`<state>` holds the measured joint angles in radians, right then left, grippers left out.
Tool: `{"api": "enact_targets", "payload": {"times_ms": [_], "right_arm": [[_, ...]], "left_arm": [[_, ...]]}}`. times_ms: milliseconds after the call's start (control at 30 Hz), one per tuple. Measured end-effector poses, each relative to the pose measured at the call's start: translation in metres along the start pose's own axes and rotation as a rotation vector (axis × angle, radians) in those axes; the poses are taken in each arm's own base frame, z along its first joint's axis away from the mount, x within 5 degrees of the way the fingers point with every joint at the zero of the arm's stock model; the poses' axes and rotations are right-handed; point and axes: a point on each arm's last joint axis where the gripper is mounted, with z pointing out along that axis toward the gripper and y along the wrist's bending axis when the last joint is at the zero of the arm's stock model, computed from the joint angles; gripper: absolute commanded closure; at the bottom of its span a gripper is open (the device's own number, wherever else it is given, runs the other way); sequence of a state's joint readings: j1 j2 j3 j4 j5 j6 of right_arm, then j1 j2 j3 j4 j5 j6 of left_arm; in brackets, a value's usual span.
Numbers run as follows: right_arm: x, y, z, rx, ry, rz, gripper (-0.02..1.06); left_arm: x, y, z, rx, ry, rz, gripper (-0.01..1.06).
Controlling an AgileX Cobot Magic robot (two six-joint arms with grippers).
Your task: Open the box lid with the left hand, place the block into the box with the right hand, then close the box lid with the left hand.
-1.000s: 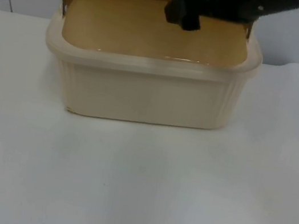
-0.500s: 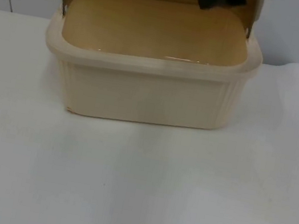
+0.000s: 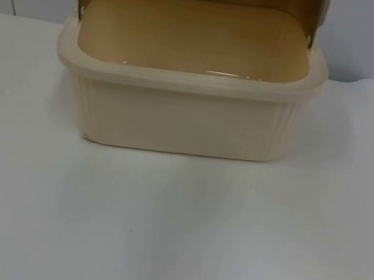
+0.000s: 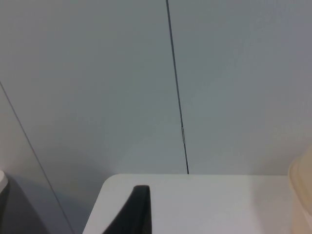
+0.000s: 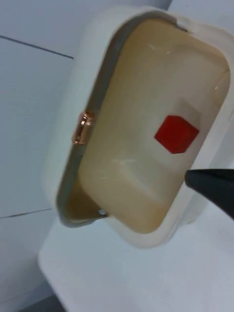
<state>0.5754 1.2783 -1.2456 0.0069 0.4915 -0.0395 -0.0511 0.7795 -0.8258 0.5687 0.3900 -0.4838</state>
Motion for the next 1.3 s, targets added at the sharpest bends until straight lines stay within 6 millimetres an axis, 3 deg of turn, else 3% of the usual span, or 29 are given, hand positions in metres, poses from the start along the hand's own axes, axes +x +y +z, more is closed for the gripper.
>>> {"api": "enact_targets", "payload": {"times_ms": [133, 167, 300, 467, 600, 900, 1100, 1300], "right_arm": [[0.009, -0.018, -0.053, 0.085, -0.119, 0.085, 0.00], [0.009, -0.018, -0.053, 0.085, -0.119, 0.085, 0.00], [0.025, -0.068, -0.099, 0.357, -0.142, 0.153, 0.00], [0.035, -0.098, -0.125, 0.538, -0.141, 0.210, 0.00], [0.038, -0.103, -0.130, 0.532, -0.137, 0.245, 0.00], [0.038, -0.103, -0.119, 0.457, -0.144, 0.250, 0.00], [0.026, -0.099, -0.136, 0.501, -0.274, 0.176, 0.00], [0.026, -0.096, -0.139, 0.498, -0.276, 0.172, 0.00]], "left_arm": [[0.000, 0.000, 0.000, 0.000, 0.000, -0.002, 0.00], [0.000, 0.000, 0.000, 0.000, 0.000, -0.002, 0.00], [0.000, 0.000, 0.000, 0.000, 0.000, -0.002, 0.00], [0.000, 0.000, 0.000, 0.000, 0.000, -0.002, 0.00], [0.000, 0.000, 0.000, 0.000, 0.000, -0.002, 0.00], [-0.001, 0.001, 0.000, -0.012, -0.006, 0.029, 0.00], [-0.004, 0.002, 0.000, -0.019, -0.045, 0.095, 0.00], [-0.009, -0.001, 0.000, 0.012, -0.094, 0.022, 0.00]]}}
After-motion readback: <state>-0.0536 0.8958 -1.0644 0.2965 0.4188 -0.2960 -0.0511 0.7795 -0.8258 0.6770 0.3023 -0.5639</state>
